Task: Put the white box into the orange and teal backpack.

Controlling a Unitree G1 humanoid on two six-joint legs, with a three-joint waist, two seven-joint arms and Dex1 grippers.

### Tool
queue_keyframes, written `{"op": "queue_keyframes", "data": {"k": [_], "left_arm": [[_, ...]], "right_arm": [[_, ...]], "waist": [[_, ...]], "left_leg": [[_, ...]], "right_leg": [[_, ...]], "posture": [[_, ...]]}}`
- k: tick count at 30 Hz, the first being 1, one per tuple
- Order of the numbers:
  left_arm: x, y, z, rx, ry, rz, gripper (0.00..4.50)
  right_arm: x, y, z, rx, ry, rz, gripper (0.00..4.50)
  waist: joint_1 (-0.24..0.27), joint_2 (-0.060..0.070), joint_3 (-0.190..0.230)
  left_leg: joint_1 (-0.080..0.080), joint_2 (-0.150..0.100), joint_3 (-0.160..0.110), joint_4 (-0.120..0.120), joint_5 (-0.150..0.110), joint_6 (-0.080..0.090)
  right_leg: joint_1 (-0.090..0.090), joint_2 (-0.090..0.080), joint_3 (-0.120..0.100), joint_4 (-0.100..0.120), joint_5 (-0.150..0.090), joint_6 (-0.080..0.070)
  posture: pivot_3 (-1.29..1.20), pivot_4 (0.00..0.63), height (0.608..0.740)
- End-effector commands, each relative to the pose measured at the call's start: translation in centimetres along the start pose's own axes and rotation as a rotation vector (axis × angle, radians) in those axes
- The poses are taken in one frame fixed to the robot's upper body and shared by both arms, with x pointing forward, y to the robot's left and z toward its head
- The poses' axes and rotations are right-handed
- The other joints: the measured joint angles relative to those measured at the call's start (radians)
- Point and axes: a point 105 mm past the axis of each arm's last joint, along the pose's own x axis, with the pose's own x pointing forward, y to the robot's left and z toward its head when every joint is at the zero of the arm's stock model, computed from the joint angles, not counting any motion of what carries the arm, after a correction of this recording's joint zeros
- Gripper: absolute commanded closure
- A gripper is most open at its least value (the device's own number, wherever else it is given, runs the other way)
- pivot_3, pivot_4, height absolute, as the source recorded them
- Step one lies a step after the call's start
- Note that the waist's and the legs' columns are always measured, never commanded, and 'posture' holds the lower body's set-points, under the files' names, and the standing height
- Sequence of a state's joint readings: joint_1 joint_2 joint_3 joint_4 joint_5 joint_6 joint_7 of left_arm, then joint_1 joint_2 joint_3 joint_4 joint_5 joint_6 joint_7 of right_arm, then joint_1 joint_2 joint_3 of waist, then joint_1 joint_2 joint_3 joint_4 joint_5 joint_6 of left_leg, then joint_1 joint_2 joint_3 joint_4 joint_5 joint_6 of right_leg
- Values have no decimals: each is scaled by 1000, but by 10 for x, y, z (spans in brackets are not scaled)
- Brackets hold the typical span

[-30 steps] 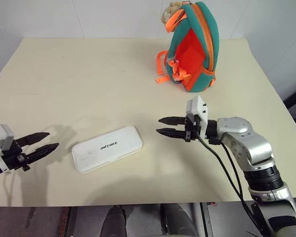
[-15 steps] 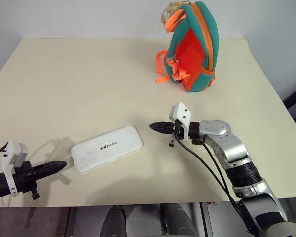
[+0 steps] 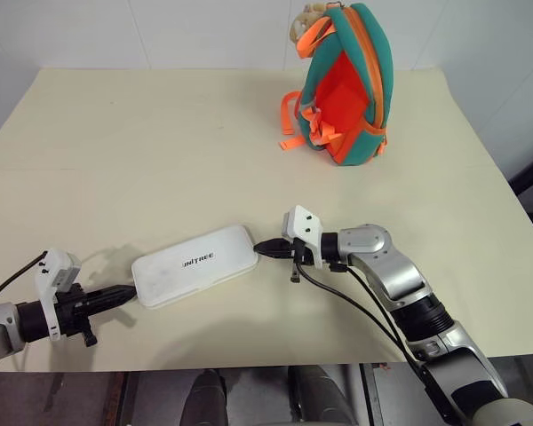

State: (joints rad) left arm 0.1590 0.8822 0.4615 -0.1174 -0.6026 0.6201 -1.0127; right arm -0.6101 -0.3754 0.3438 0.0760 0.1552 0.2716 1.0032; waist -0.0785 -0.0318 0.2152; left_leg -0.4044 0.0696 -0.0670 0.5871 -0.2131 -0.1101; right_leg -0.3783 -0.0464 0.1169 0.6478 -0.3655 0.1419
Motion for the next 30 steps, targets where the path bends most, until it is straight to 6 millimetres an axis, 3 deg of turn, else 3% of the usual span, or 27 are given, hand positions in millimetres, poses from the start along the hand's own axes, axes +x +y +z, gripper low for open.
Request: {"op": "queue_keyframes", "data": {"k": [1, 9, 17, 23, 30], "left_arm": [[5, -3, 6, 51, -21, -35, 4450], [13, -2, 11, 76, -29, -58, 4450], [8, -1, 12, 79, -24, -48, 4450], [2, 0, 9, 72, -12, -33, 4450], [3, 2, 6, 78, -5, -27, 4450]], "right_arm": [[9, 12, 3, -31, -12, 59, 4500], [13, 20, 6, -28, -24, 91, 4500], [0, -7, 18, -51, -37, -31, 4500], [-5, -8, 14, -62, -10, -28, 4500], [7, -5, 3, -62, 12, -24, 4500]], "waist": [[0, 0, 0], [1, 0, 0], [1, 0, 0], [1, 0, 0], [-1, 0, 0]], "left_leg": [[0, 0, 0, 0, 0, 0], [1, 0, 0, 2, 0, 0], [1, 0, 0, 3, 0, 0], [0, 0, 0, 3, 0, 0], [0, 0, 0, 3, 0, 0]], "right_leg": [[0, 0, 0, 0, 0, 0], [0, 0, 0, 3, 0, 0], [0, 0, 0, 4, 0, 0], [0, 0, 0, 4, 0, 0], [0, 0, 0, 4, 0, 0]], "posture": [[0, 150, 740], [0, 150, 740], [0, 150, 740], [0, 150, 740], [0, 150, 740]]}}
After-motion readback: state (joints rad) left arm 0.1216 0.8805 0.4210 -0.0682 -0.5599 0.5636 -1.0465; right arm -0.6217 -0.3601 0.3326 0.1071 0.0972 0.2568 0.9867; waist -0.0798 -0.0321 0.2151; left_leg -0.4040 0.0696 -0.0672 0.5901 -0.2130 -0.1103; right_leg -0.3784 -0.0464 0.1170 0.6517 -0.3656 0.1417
